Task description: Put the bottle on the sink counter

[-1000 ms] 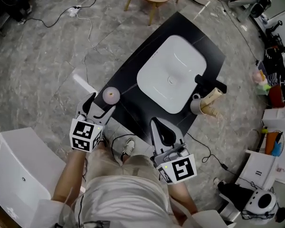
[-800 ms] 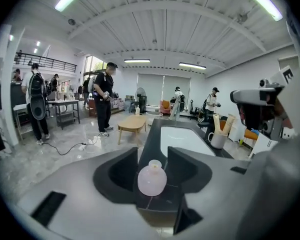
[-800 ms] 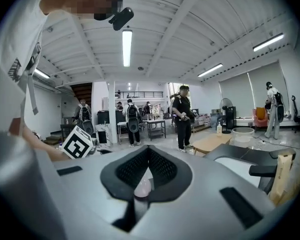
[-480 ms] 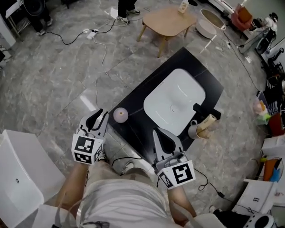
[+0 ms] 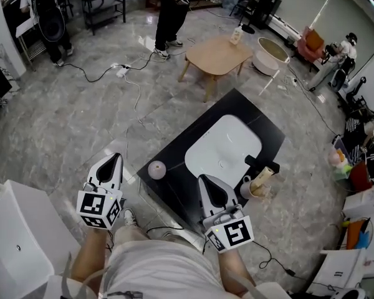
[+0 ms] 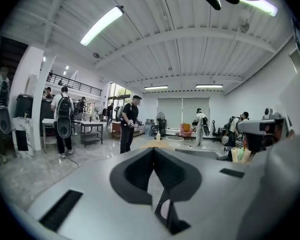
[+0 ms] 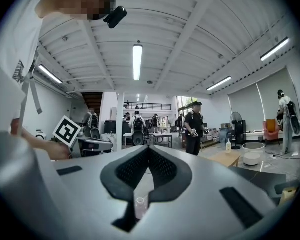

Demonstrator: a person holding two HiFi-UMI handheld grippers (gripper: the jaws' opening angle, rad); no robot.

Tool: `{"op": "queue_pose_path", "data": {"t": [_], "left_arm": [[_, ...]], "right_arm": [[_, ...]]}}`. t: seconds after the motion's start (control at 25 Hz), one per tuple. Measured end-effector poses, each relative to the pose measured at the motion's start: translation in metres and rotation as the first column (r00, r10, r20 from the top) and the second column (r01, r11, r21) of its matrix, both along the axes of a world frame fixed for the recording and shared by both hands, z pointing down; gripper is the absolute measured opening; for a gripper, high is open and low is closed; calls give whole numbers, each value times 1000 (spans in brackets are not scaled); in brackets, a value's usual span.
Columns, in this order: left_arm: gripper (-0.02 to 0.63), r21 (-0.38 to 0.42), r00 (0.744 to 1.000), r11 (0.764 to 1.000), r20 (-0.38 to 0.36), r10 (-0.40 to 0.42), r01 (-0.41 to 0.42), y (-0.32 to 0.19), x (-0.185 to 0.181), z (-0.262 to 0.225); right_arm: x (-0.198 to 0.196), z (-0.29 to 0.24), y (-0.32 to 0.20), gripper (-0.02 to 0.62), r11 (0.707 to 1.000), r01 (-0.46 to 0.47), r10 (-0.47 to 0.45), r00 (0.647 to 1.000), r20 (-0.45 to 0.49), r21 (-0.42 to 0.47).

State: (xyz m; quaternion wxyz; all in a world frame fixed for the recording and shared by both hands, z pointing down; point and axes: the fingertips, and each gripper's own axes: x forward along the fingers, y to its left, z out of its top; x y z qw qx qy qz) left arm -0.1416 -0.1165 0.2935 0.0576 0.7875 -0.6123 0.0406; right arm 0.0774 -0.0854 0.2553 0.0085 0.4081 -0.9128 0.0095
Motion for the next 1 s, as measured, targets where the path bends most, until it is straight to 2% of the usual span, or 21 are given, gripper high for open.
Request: {"op": "queue_pose_path", "data": {"t": [0.48,0.72,1.0], "left_arm": [[14,142,994,989,-107,-15,30,29,-31,-74],[14,144,976,986,-214,-46,79,49,-52,-84],[14,131,968,986,-240,-71,104,65,-60,-76]], "right_arm": [[34,-24,9,11,994,-91,90,996,17,61],[36,-30,13,11,991,-107,106,994,25,76],[28,-27,20,11,993,-96,95,995,30,68]]}}
